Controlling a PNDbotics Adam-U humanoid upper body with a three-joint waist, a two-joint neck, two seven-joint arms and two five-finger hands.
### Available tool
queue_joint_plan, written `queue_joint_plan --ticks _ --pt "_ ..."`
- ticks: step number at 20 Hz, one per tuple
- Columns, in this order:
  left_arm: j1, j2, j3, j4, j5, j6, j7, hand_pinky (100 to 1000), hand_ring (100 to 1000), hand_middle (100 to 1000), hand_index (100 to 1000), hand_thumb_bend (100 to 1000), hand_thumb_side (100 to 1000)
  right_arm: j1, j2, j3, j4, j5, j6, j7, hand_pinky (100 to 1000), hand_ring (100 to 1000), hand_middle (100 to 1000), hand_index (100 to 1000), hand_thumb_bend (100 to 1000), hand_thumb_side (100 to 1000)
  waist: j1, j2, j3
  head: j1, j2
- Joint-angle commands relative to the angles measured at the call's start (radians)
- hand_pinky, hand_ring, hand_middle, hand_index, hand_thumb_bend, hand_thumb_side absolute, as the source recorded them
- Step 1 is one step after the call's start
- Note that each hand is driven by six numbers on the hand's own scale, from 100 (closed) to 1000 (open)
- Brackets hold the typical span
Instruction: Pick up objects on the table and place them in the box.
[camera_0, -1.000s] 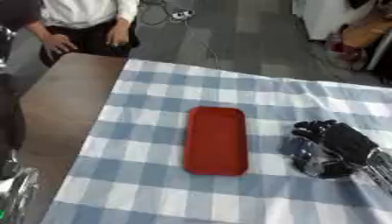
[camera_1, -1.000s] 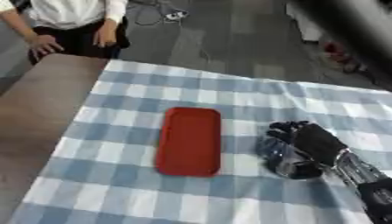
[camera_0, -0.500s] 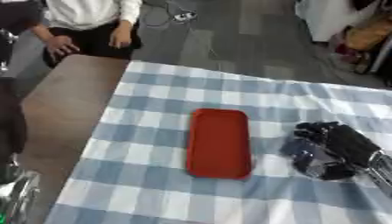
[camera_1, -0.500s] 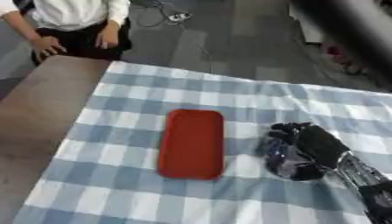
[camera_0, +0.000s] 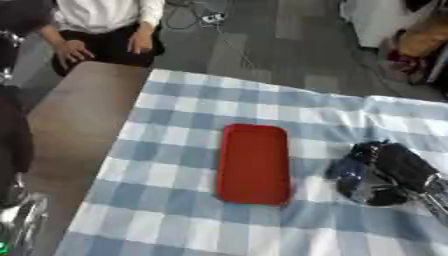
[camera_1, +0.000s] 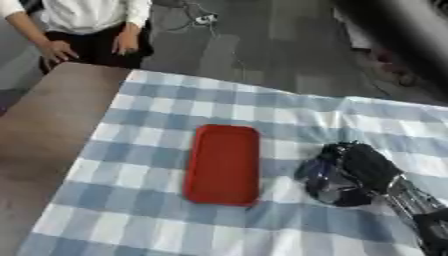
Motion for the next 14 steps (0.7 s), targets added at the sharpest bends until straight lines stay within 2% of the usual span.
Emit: queue_joint_plan --ticks 1,4,5,6,8,12,13,14 --pt "-0.014 0.004 0.001 -0.016 0.003 -0.001 0.001 781 698 881 912 215 802 0.002 -0.022 -0.003 -0.005 -0.026 -0.003 -0.043 100 211 415 579 384 1000 0.002 -0.012 -0.001 0.011 -0.009" --pt "-0.014 0.005 0.001 -0.016 0.002 -0.001 0.001 781 698 881 911 214 802 0.003 -0.022 -0.002 -0.002 -0.029 -0.003 -0.061 100 170 374 542 379 1000 0.002 -0.012 -0.001 0.012 -0.009" --pt "-0.014 0.005 0.001 -0.016 0.002 -0.001 0.001 781 698 881 911 214 802 0.003 -0.021 -0.005 -0.004 -0.034 0.001 -0.074 100 100 292 465 358 1000 0.002 -0.012 -0.001 0.012 -0.009" --pt "-0.013 0.006 0.001 -0.016 0.001 -0.001 0.001 781 698 880 910 213 802 0.005 -0.021 -0.008 -0.008 -0.042 0.008 -0.096 100 100 231 404 338 1000 0.003 -0.012 -0.002 0.013 -0.009" --pt "-0.013 0.007 0.001 -0.016 -0.001 -0.001 0.001 781 698 880 910 213 802 0.009 -0.022 -0.008 -0.013 -0.05 0.022 -0.137 100 100 182 353 327 1000 0.003 -0.012 -0.003 0.013 -0.009" --pt "-0.013 0.007 0.001 -0.016 -0.002 -0.001 0.002 781 698 879 909 213 801 0.013 -0.024 -0.003 -0.012 -0.045 0.04 -0.184 100 100 168 340 317 1000 0.003 -0.012 -0.003 0.013 -0.009" --pt "-0.012 0.008 0.001 -0.016 -0.003 0.0 0.002 782 698 879 909 213 802 0.01 -0.025 -0.008 -0.017 -0.049 0.051 -0.202 100 100 100 234 244 1000 0.004 -0.013 -0.005 0.013 -0.009" --pt "-0.01 0.01 0.001 -0.016 -0.003 0.0 0.001 782 698 879 909 211 803 0.007 -0.029 -0.014 -0.025 -0.057 0.072 -0.225 100 100 100 225 222 1000 0.004 -0.014 -0.007 0.013 -0.008"
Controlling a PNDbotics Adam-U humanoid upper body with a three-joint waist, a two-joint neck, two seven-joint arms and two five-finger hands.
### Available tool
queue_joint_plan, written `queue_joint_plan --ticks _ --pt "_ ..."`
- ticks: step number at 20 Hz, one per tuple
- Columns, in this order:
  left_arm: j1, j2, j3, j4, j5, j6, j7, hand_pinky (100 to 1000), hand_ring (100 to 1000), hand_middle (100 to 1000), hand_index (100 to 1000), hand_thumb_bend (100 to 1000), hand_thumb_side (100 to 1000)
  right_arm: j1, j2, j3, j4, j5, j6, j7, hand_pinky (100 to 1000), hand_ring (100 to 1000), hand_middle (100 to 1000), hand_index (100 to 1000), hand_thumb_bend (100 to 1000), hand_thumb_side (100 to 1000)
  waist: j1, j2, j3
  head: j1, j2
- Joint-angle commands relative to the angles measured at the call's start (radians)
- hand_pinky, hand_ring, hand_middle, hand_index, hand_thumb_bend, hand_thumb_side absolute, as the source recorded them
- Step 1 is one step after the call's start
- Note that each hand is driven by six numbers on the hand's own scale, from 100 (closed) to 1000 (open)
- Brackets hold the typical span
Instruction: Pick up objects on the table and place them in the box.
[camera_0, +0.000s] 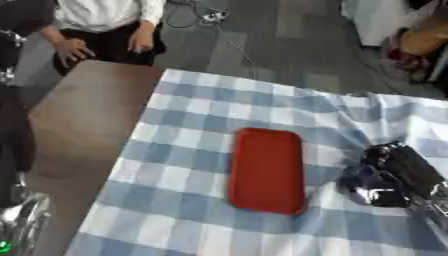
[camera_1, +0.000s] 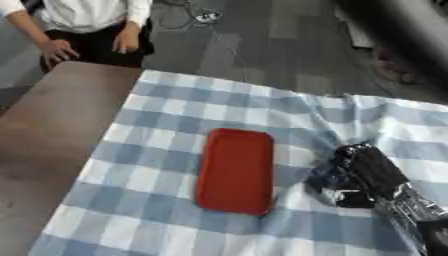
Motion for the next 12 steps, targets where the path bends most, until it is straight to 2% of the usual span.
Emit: queue_joint_plan --ticks 1,5,12 --pt "-0.009 0.01 0.0 -0.016 -0.003 0.0 0.001 782 698 879 908 211 803 -0.006 -0.031 -0.013 -0.026 -0.031 0.027 -0.063 100 100 100 217 195 1000 0.003 -0.018 -0.004 0.012 -0.007" --pt "-0.005 0.014 -0.001 -0.016 -0.003 0.001 0.0 782 698 879 908 210 803 -0.01 -0.047 -0.008 -0.048 -0.039 0.076 -0.086 100 100 100 211 138 1000 0.002 -0.022 -0.008 0.011 -0.006" --pt "-0.001 0.017 -0.001 -0.016 -0.004 0.003 0.0 782 698 879 908 209 804 -0.011 -0.063 0.003 -0.098 -0.064 0.09 -0.082 100 100 100 213 126 1000 0.001 -0.025 -0.011 0.013 -0.004"
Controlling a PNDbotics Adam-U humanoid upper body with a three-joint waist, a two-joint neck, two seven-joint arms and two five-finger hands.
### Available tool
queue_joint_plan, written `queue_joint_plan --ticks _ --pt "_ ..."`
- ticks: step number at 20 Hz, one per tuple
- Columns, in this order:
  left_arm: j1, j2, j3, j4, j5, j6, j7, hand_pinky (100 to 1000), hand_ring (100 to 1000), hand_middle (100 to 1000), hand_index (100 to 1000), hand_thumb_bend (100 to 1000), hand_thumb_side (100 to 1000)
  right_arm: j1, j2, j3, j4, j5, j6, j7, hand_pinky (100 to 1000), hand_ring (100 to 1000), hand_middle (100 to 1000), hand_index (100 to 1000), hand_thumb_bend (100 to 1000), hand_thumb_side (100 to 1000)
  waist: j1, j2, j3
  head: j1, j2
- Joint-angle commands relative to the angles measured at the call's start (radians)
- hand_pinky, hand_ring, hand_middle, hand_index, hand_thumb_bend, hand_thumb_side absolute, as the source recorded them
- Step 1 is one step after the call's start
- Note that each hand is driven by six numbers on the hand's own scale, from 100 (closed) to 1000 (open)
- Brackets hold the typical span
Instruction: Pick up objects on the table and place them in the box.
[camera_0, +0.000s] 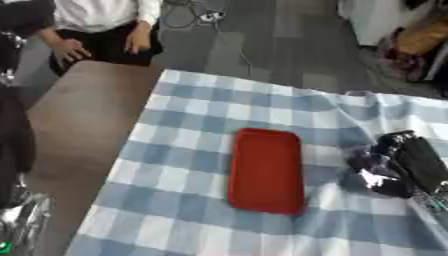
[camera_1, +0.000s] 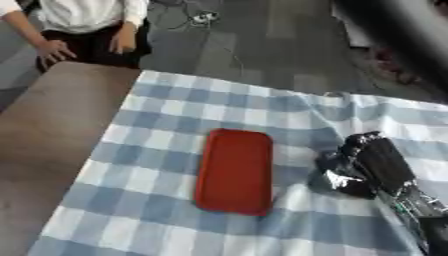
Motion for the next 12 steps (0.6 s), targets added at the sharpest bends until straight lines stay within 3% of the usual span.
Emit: queue_joint_plan --ticks 1,12 --pt "-0.008 0.017 -0.001 -0.016 -0.004 0.003 0.0 782 698 879 909 209 805 -0.011 -0.048 -0.001 -0.044 -0.017 0.0 -0.003 100 100 100 215 120 1000 0.001 -0.025 -0.003 0.013 -0.003" --pt "-0.001 0.023 -0.001 -0.016 -0.005 0.004 0.0 782 698 879 907 209 804 -0.001 -0.088 -0.001 -0.133 -0.1 0.023 0.045 100 100 100 214 112 1000 -0.001 -0.033 -0.012 0.02 0.004"
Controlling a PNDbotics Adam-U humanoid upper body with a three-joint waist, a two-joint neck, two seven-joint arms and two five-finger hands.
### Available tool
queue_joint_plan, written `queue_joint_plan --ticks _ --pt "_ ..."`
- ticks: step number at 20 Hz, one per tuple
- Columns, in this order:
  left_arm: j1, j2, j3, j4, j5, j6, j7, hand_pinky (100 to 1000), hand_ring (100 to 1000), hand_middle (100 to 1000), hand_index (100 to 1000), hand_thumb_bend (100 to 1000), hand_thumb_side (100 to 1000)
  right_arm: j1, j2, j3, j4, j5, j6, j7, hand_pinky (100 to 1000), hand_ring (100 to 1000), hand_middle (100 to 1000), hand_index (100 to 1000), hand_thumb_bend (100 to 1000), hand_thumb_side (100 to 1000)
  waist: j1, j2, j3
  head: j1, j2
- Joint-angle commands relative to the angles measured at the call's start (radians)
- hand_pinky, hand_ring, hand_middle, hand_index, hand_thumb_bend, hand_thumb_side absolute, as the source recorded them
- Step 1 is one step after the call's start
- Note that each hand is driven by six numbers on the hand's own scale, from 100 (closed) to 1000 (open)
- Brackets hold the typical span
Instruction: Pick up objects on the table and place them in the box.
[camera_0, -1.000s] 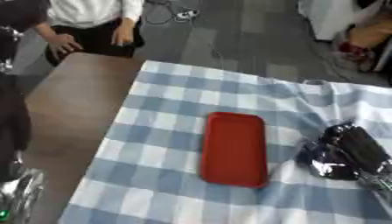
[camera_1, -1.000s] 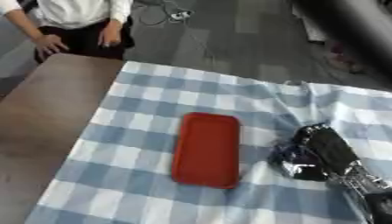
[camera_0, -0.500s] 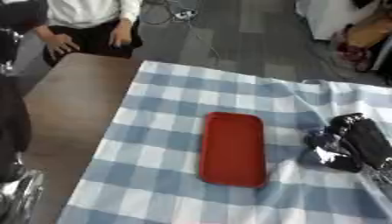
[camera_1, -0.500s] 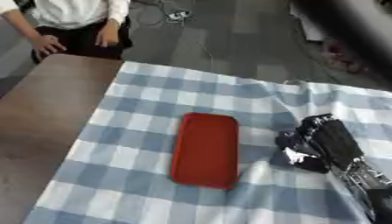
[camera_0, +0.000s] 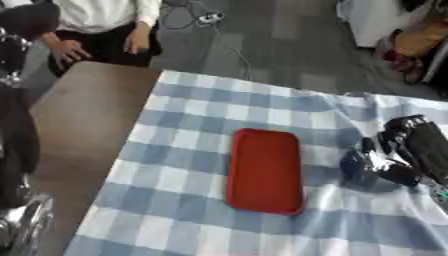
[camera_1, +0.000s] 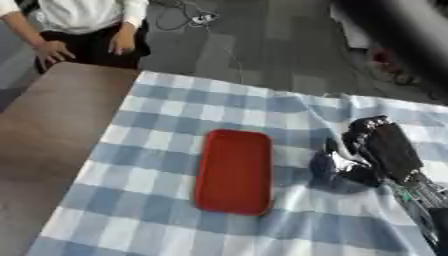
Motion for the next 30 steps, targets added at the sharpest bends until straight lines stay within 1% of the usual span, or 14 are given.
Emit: queue_joint_plan --ticks 1,9,10,11,12,13,14,15,16,17,18,20,25,30 --pt "-0.008 0.022 -0.001 -0.016 -0.003 0.003 0.001 782 698 879 907 208 804 -0.002 -0.043 -0.007 -0.03 -0.022 0.007 0.014 100 100 100 214 115 1000 0.002 -0.025 -0.003 0.012 0.001" --pt "-0.006 0.023 -0.001 -0.016 -0.004 0.003 0.002 782 698 879 908 208 805 0.001 -0.045 -0.007 -0.043 -0.05 0.017 0.024 100 100 100 220 100 1000 0.002 -0.026 -0.004 0.014 0.004" --pt "-0.006 0.023 -0.001 -0.016 -0.004 0.003 0.001 782 698 879 908 207 805 0.002 -0.046 -0.007 -0.044 -0.055 0.019 0.025 100 100 223 351 140 1000 0.002 -0.026 -0.004 0.014 0.005" --pt "-0.006 0.023 -0.001 -0.016 -0.004 0.003 0.001 782 698 879 908 208 805 0.002 -0.046 -0.005 -0.044 -0.058 0.021 0.028 100 100 147 292 115 1000 0.002 -0.026 -0.004 0.013 0.005" --pt "-0.006 0.023 -0.002 -0.016 -0.004 0.003 0.001 782 698 879 908 208 805 0.003 -0.047 -0.003 -0.043 -0.058 0.02 0.035 100 342 435 558 182 1000 0.002 -0.026 -0.004 0.013 0.005" --pt "-0.007 0.022 -0.002 -0.016 -0.004 0.003 0.001 782 698 879 908 208 805 0.003 -0.047 -0.002 -0.039 -0.054 0.018 0.048 100 342 435 558 182 1000 0.002 -0.026 -0.004 0.013 0.005" --pt "-0.007 0.022 -0.002 -0.016 -0.003 0.003 0.001 782 698 878 907 209 804 0.002 -0.048 -0.001 -0.034 -0.048 0.017 0.064 100 488 569 680 199 1000 0.002 -0.026 -0.004 0.013 0.004" --pt "-0.008 0.022 -0.001 -0.016 -0.003 0.002 0.001 782 698 879 907 209 803 0.001 -0.047 -0.002 -0.029 -0.037 0.018 0.083 100 453 531 642 194 1000 0.002 -0.026 -0.004 0.013 0.004" --pt "-0.008 0.022 -0.001 -0.016 -0.003 0.002 0.001 782 698 879 908 209 803 0.0 -0.046 -0.004 -0.023 -0.028 0.021 0.101 160 559 635 738 202 1000 0.002 -0.026 -0.004 0.014 0.004" --pt "-0.008 0.022 -0.001 -0.016 -0.003 0.002 0.001 782 698 879 908 209 803 -0.001 -0.045 -0.006 -0.017 -0.018 0.03 0.121 129 545 621 726 201 1000 0.002 -0.026 -0.003 0.014 0.004" --pt "-0.008 0.022 -0.001 -0.016 -0.004 0.002 0.001 782 698 879 908 209 804 -0.002 -0.044 -0.007 -0.013 -0.011 0.038 0.138 290 600 676 773 214 1000 0.002 -0.026 -0.003 0.015 0.004" --pt "-0.008 0.021 -0.001 -0.016 -0.004 0.002 0.001 782 698 879 908 210 803 -0.004 -0.041 -0.008 -0.006 0.007 0.065 0.174 322 606 687 787 235 1000 0.001 -0.026 -0.003 0.015 0.004" --pt "-0.009 0.02 -0.002 -0.016 -0.003 0.001 0.001 782 698 879 908 210 803 -0.015 -0.036 -0.004 0.002 0.054 0.123 0.263 315 596 681 755 232 1000 0.001 -0.025 0.0 0.014 0.005" --pt "-0.011 0.018 -0.002 -0.016 -0.003 0.001 0.001 782 698 879 908 211 803 -0.022 -0.031 -0.004 0.008 0.077 0.143 0.314 332 601 686 753 233 1000 0.0 -0.024 0.004 0.015 0.005"
